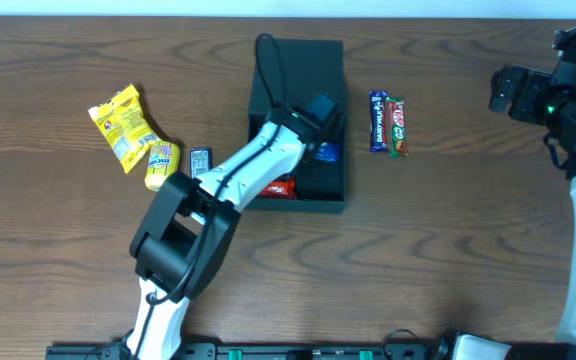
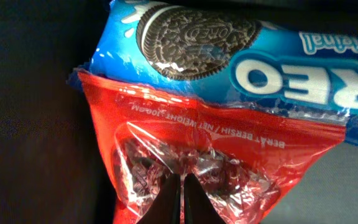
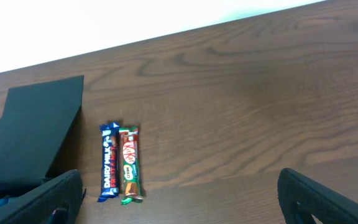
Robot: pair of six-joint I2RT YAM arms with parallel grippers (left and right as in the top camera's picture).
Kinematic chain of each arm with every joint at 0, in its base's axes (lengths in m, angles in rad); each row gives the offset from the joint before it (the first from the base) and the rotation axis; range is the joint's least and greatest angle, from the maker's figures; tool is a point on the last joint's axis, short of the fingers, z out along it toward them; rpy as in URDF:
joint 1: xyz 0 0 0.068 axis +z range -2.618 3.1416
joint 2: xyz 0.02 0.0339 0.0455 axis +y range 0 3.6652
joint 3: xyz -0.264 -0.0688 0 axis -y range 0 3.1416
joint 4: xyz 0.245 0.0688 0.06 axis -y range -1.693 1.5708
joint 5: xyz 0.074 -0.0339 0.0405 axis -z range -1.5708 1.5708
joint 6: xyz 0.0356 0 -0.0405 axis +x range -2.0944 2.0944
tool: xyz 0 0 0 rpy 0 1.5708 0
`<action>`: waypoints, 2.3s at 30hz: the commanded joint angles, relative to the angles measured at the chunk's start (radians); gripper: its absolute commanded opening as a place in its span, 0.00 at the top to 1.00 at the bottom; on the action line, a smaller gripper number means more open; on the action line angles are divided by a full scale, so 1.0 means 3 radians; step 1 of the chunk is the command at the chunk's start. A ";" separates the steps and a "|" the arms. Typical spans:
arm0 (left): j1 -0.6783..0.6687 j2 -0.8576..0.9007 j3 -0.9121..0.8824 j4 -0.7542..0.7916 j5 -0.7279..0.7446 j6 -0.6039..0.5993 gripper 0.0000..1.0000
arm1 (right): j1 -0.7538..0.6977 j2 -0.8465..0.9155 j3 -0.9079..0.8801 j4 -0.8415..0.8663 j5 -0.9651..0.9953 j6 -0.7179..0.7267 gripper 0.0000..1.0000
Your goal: Pack container
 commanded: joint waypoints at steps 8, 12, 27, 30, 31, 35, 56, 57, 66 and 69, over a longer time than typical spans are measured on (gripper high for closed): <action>0.0084 -0.0244 -0.0038 0.0029 0.0292 0.0128 0.94 | -0.0033 0.0005 0.0009 -0.0001 -0.0018 0.0046 0.01; 0.0084 -0.0230 -0.0062 0.0088 0.0264 0.0140 0.94 | -0.0033 0.0005 0.0009 -0.0003 -0.0018 0.0045 0.01; 0.0106 -0.0230 -0.0617 0.0501 0.0253 0.0164 0.94 | -0.0033 0.0005 0.0009 0.0001 -0.0018 0.0045 0.01; 0.0117 -0.0231 -0.0593 0.0501 0.0214 0.0275 0.95 | -0.0033 0.0005 0.0009 0.0001 -0.0018 0.0045 0.01; 0.0117 -0.0233 -0.0568 0.0486 0.0193 0.0314 0.94 | -0.0033 0.0005 0.0009 0.0001 -0.0018 0.0045 0.01; 0.0117 -0.0312 -0.0367 0.0340 0.0174 0.0403 0.94 | -0.0033 0.0005 0.0009 0.0000 -0.0018 0.0045 0.01; 0.0116 -0.0666 -0.0501 -0.0135 0.0598 0.0532 0.94 | -0.0033 0.0005 0.0009 0.0010 -0.0018 0.0047 0.01; 0.0116 -0.0666 -0.0526 -0.0137 0.0601 0.0532 0.94 | -0.0033 0.0005 0.0009 0.0011 -0.0018 0.0048 0.01; 0.0116 -0.0666 -0.0774 0.0104 0.0622 0.0532 0.94 | -0.0033 0.0005 0.0009 0.0022 -0.0018 0.0109 0.01; 0.0117 -0.0666 -0.0884 0.0228 0.0619 0.0532 0.94 | -0.0033 0.0005 0.0009 0.0022 -0.0019 0.0109 0.01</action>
